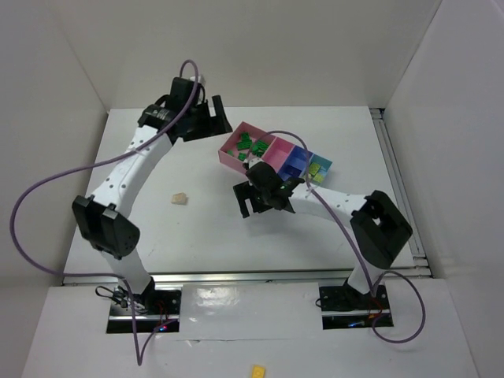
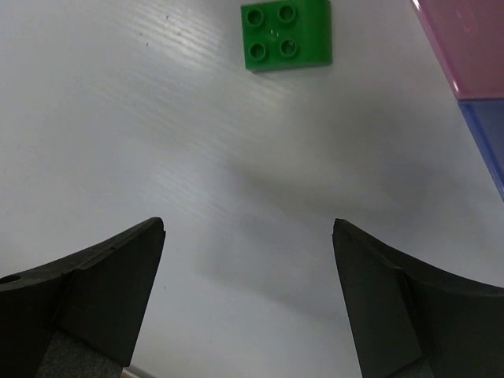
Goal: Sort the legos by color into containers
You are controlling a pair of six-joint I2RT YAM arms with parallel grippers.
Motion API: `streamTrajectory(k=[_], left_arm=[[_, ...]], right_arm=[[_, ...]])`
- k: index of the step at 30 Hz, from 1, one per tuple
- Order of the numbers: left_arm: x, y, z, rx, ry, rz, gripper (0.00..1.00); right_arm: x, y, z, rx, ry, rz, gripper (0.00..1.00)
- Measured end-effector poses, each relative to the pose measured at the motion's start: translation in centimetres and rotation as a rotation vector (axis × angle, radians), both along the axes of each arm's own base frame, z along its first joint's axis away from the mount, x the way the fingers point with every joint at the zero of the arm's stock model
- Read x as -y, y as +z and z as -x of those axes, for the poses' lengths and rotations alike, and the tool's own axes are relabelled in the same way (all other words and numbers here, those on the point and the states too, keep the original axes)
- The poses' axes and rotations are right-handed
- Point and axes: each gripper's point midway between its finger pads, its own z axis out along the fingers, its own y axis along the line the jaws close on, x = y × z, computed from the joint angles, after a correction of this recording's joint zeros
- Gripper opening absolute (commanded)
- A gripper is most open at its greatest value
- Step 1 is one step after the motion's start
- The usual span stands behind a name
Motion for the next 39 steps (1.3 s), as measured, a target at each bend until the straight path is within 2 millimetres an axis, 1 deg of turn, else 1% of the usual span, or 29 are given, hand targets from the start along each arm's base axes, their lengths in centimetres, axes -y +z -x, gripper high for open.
streamTrajectory(k=[2, 4, 9, 12, 15, 20, 21, 24, 25, 27, 28, 31, 34, 36, 37, 39], left_arm=[[-1.5, 0.5, 1.2, 0.008, 0.026, -0.003, 0.94], [-2.9, 0.1, 1.9, -0.003, 0.054, -0.01, 0.94], [-5.5, -2.2, 2.0, -0.06, 0.113, -0.027, 0.94], [-6.4, -2.8, 1.9, -0.08, 0.146, -0.02, 0.94], [-6.7, -3.1, 1.8, -0.087, 0.157, -0.015, 0.94], [-7.1, -3.9, 2.0, -0.109, 0.16, -0.01, 0.93], [-7.2, -4.0, 2.0, -0.111, 0.162, -0.009, 0.93], [-7.5, -4.1, 1.9, -0.115, 0.167, -0.005, 0.93], [-7.5, -4.2, 1.9, -0.116, 0.167, -0.003, 0.93], [-7.7, -4.3, 1.9, -0.119, 0.169, 0.001, 0.93], [-7.7, -4.5, 1.9, -0.121, 0.169, 0.002, 0.93], [-7.8, -4.8, 2.0, -0.128, 0.167, 0.004, 0.93], [-7.7, -5.0, 2.0, -0.133, 0.165, 0.006, 0.93], [-7.7, -5.3, 2.1, -0.137, 0.164, 0.006, 0.93], [-7.7, -5.4, 2.2, -0.139, 0.163, 0.007, 0.93], [-7.6, -5.4, 2.3, -0.14, 0.159, 0.01, 0.93]], right_arm=[[-0.6, -0.6, -0.7, -0.003, 0.004, 0.012, 0.94], [-1.3, -1.0, -1.5, 0.005, 0.004, 0.013, 0.94], [-2.2, -1.9, -3.3, 0.034, 0.001, 0.038, 0.94], [-2.6, -2.7, -4.0, 0.042, 0.0, 0.053, 0.94], [-2.9, -3.4, -4.7, 0.049, 0.003, 0.068, 0.94], [-3.5, -4.4, -5.9, 0.051, 0.001, 0.073, 0.88], [-3.5, -4.6, -6.1, 0.051, -0.001, 0.074, 0.84], [-3.8, -4.9, -6.8, 0.055, -0.003, 0.076, 0.79], [-3.8, -5.1, -6.9, 0.055, -0.003, 0.078, 0.76], [-3.9, -5.2, -7.1, 0.056, -0.002, 0.079, 0.73], [-3.9, -5.3, -7.1, 0.056, -0.002, 0.08, 0.7], [-4.2, -5.1, -7.4, 0.063, -0.001, 0.075, 0.68], [-4.4, -5.0, -7.8, 0.07, -0.001, 0.069, 0.61], [-4.4, -4.9, -7.9, 0.074, -0.002, 0.067, 0.61], [-4.4, -4.9, -8.0, 0.076, -0.002, 0.066, 0.63], [-4.4, -4.8, -8.1, 0.078, -0.003, 0.065, 0.73]])
